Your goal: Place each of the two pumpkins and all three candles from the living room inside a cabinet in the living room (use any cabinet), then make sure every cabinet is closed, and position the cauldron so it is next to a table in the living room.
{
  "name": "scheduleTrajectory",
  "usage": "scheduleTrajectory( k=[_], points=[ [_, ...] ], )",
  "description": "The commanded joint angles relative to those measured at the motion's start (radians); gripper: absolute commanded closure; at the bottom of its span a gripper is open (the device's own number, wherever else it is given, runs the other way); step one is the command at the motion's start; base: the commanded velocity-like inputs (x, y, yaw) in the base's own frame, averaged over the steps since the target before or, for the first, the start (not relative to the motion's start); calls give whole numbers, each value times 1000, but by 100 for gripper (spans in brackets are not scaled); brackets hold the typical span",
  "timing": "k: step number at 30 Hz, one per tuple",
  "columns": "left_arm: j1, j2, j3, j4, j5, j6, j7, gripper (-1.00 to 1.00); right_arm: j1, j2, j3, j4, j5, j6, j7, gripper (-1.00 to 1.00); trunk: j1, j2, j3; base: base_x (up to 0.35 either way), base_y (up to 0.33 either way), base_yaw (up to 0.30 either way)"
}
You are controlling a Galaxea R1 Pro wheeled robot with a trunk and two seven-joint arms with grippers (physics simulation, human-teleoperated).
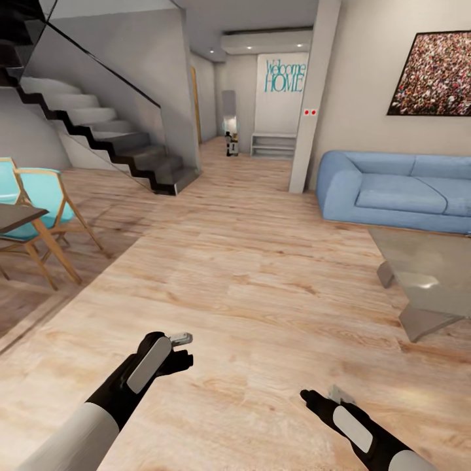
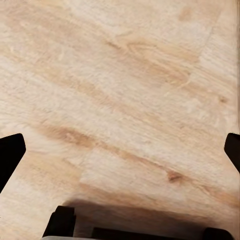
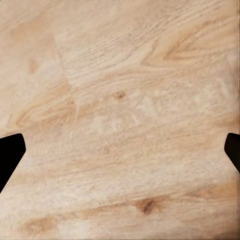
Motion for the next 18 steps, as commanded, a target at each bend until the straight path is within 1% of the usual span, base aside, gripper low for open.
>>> scheduleTrajectory(
  k=[1,6,18],
  points=[
    [-1,1,-7,-2,10,0,10,-100,-1,-1,7,-3,-5,2,-7,-100,0,0,-2,0,0,-219],
    [-1,1,-16,-2,10,0,11,-100,-1,-1,7,-3,-5,2,-8,-100,0,0,-8,0,0,-219],
    [-1,1,-17,-1,10,0,11,-100,-1,-1,6,-3,-5,1,-8,-100,0,0,-22,0,0,-217]
  ],
)
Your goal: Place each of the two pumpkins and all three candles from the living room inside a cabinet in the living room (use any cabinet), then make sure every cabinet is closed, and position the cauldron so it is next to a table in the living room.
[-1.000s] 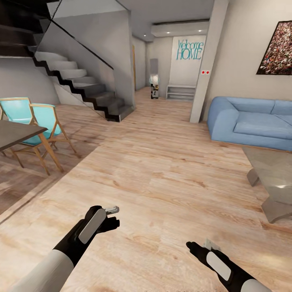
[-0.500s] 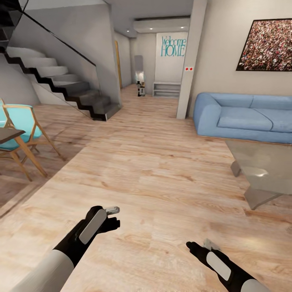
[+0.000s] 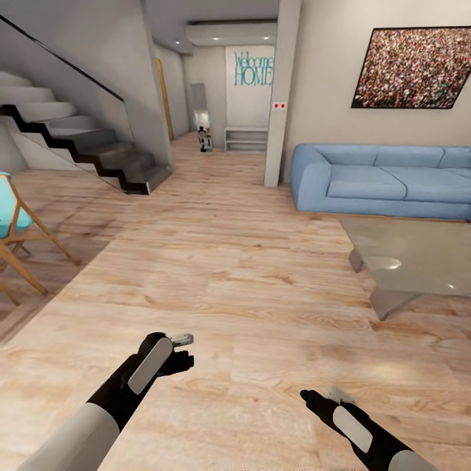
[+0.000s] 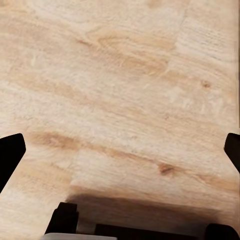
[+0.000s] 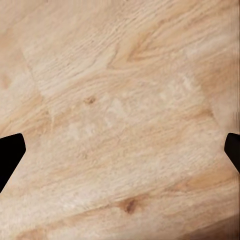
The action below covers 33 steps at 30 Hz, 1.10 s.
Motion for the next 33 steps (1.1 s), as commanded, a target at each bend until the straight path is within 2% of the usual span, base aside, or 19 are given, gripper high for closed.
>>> scheduleTrajectory(
  k=[1,33],
  points=[
    [-1,1,-4,-2,11,0,10,-100,-1,-1,6,-3,-5,2,-7,-100,0,0,-2,0,0,-216],
    [-1,0,-14,-2,11,0,10,-100,-1,0,6,25,-6,2,-7,-100,0,0,-40,0,0,-213]
  ],
)
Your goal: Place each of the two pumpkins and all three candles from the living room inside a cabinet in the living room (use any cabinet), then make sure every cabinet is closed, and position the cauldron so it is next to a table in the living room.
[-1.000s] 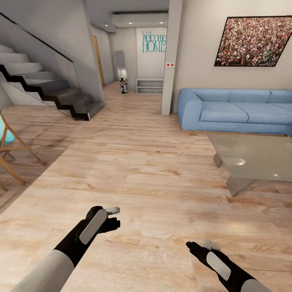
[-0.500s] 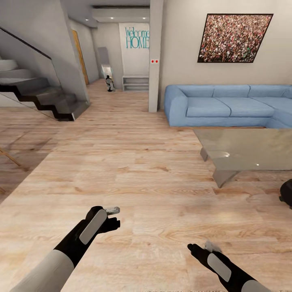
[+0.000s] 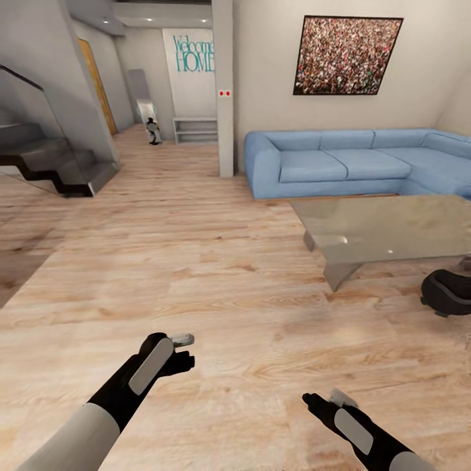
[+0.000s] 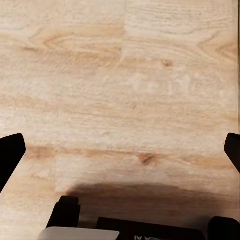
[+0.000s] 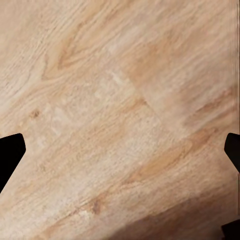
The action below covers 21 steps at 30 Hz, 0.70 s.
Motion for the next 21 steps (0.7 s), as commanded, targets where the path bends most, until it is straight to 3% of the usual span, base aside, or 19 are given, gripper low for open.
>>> scheduleTrajectory(
  k=[1,21],
  points=[
    [-1,1,-4,-2,11,0,11,-100,-1,-1,6,-3,-5,2,-8,-100,0,0,-2,0,0,-210],
    [-1,2,-4,-2,11,0,11,-100,-1,-1,6,-3,-5,2,-8,-100,0,0,-26,0,0,-209]
  ],
)
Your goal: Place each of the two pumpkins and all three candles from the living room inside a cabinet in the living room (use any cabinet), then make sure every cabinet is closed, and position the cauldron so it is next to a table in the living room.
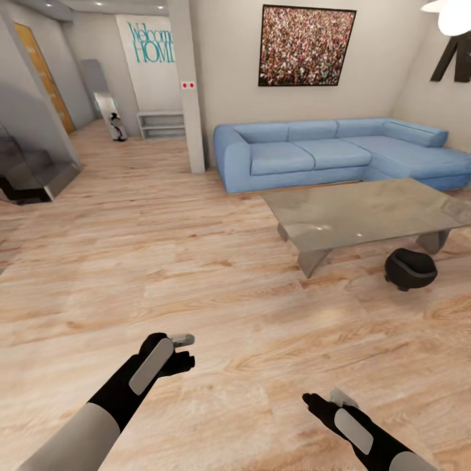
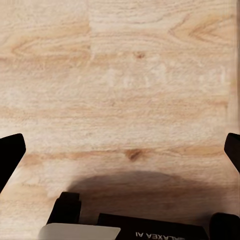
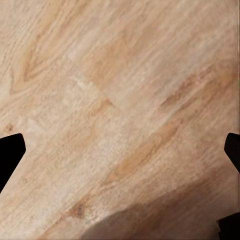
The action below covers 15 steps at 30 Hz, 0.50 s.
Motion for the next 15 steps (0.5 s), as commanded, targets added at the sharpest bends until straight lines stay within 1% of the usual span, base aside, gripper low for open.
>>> scheduleTrajectory(
  k=[1,15],
  points=[
    [-1,1,-4,-2,11,0,10,-100,-1,-1,6,-2,-5,2,-8,-100,0,0,-2,0,0,-209],
    [-1,1,-5,-2,11,0,11,-100,-1,-1,6,1,-5,1,-7,-100,0,0,-19,0,0,-209]
  ],
)
